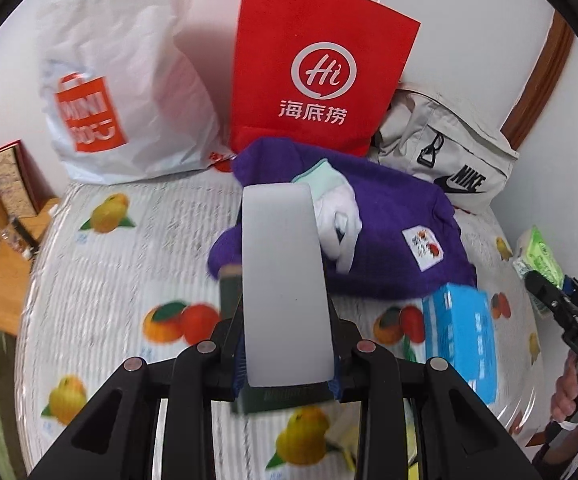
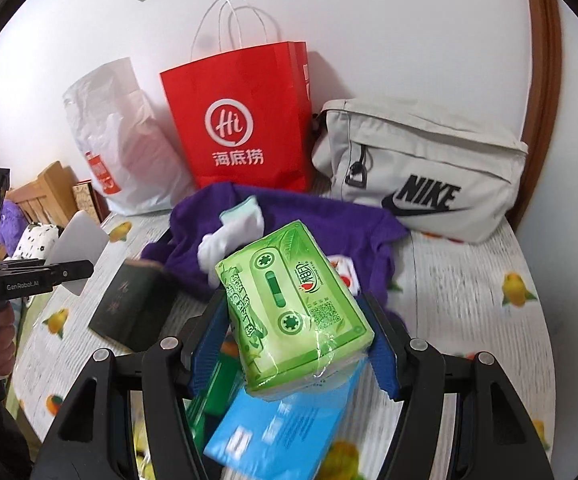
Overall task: Organize soft objects
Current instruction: 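Carry the sponge and green tissue pack over the purple towel with both tools, then open both tools to drop sponge and green pack onto the purple towel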
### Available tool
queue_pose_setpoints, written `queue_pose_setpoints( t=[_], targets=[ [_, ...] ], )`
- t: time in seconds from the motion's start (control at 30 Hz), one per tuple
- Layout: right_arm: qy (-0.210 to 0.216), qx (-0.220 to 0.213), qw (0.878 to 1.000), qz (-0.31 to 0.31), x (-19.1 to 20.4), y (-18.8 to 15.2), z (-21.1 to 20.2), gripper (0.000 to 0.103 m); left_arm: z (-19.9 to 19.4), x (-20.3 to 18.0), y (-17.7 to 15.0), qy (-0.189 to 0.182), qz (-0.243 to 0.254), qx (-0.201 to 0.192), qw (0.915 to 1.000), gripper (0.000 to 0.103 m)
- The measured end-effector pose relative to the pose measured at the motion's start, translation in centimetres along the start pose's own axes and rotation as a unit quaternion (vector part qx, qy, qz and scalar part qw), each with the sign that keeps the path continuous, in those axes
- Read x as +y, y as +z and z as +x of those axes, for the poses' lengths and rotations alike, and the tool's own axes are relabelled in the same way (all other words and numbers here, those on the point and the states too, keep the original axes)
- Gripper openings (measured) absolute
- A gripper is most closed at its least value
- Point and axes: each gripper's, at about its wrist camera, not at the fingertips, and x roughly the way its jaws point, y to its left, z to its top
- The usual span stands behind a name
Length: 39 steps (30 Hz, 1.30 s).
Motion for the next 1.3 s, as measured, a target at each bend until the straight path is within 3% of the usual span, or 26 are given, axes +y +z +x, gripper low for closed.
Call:
queue_pose_setpoints(
  t=[0.37,0.57,0.77,1.17,1.2,1.27,1.3],
  targets=[
    [-0.020,0.034,0.999,0.004,-2.1,2.9,6.9,0.064,6.6,0.2,5.5,-0.004,0.001,0.031,0.9995,0.029],
    [-0.010,0.072,0.997,-0.003,-2.4,3.2,11.1,0.064,10.3,0.4,6.8,-0.018,-0.006,0.062,0.9979,0.029],
    [0.002,0.103,0.995,-0.010,-2.2,2.7,14.4,0.064,13.2,-0.2,7.3,-0.001,0.003,0.090,0.9960,0.029],
    [0.007,0.129,0.992,-0.012,-2.8,2.3,16.8,0.064,16.3,-1.1,8.0,0.008,0.009,0.107,0.9942,0.032],
    [0.006,0.129,0.992,-0.012,-2.8,2.3,17.0,0.064,16.4,-1.0,8.1,0.008,0.010,0.106,0.9943,0.034],
    [0.005,0.131,0.991,-0.013,-3.0,2.4,17.2,0.065,16.7,-1.0,8.1,0.015,0.008,0.111,0.9937,0.052],
    [0.005,0.133,0.991,-0.014,-3.0,2.4,17.3,0.067,16.6,-1.0,8.2,0.010,0.004,0.110,0.9939,0.067]
  ],
)
